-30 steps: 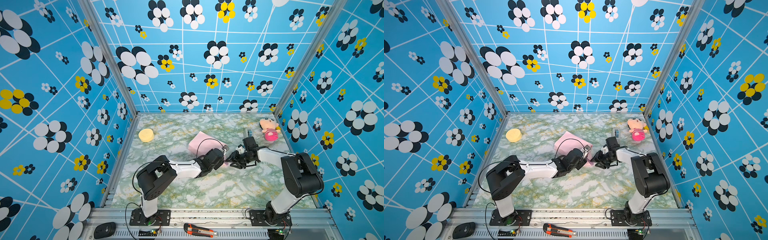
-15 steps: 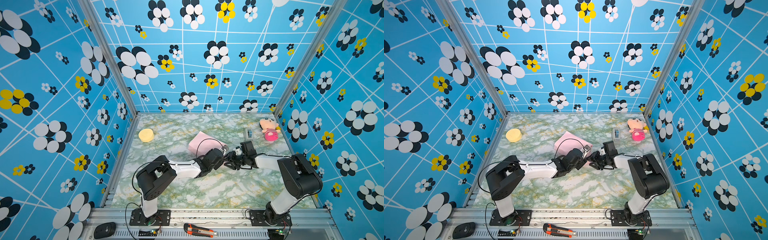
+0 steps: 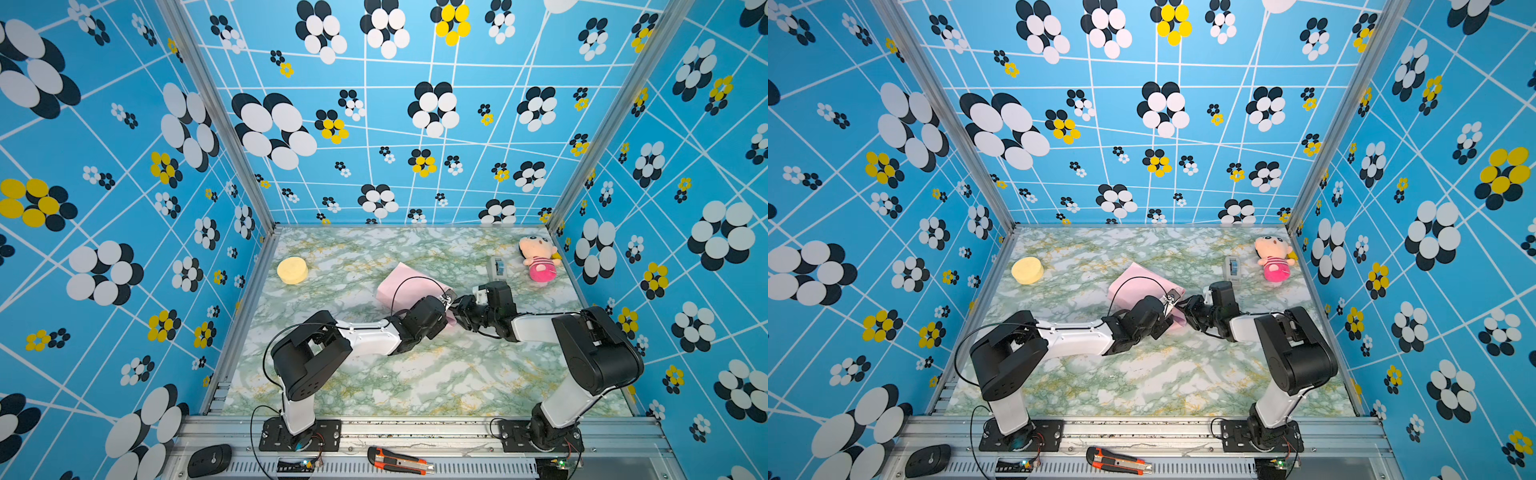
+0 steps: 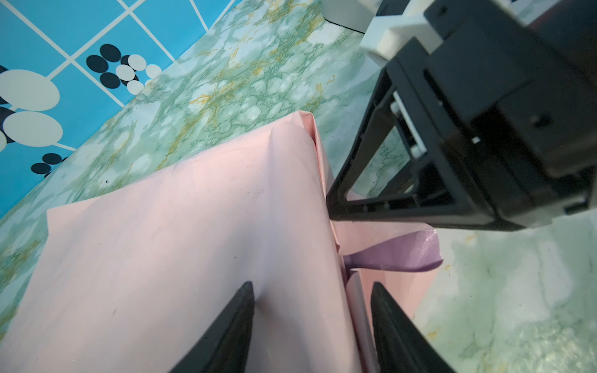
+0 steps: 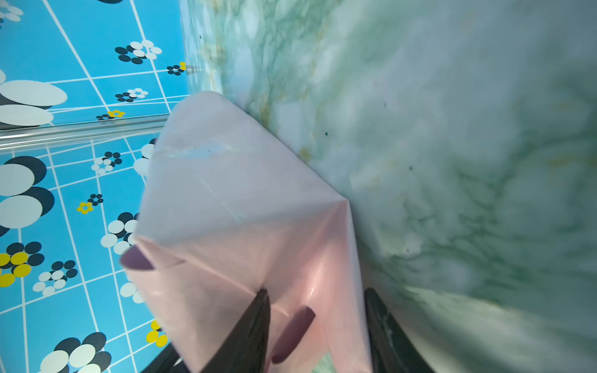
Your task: Wrap the gift box in paper
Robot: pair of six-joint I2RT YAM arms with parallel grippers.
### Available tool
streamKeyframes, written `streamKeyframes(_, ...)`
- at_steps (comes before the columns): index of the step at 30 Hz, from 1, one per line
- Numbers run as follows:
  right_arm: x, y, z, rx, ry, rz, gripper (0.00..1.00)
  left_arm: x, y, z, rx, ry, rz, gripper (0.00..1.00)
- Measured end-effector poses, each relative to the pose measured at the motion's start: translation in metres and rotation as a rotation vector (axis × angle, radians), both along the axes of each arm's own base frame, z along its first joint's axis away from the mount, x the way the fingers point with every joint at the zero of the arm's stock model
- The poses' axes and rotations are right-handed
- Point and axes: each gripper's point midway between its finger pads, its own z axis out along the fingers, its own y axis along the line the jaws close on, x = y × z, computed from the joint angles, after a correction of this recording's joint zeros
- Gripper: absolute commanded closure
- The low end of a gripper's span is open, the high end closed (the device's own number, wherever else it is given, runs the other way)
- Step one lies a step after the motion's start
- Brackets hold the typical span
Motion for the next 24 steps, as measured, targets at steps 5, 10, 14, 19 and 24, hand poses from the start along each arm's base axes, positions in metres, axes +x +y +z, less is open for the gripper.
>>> streamKeyframes(5,0.000,0.001,-0.001,0.014,-0.001,0.021,0.62,0.000,0.000,0.000,-0.002,0.001,-0.002,0.42)
streamKeyframes(10,-0.010,0.005,-0.004,0.030,0.033,0.061,0.79,0.000,0.000,0.000,-0.003,0.001,-0.002,0.42)
streamKeyframes(14,-0.015,0.005,-0.007,0.037,0.073,0.061,0.92,-0.001,0.000,0.001,-0.006,0.003,-0.007,0.38)
streamKeyframes(19,-0.014,0.007,-0.005,0.070,0.102,0.034,0.99,-0.003,0.001,0.003,0.010,0.004,-0.027,0.28)
streamKeyframes(24,-0.014,0.006,-0.005,0.079,0.124,0.012,1.00,-0.004,0.008,0.023,0.005,0.002,-0.049,0.21)
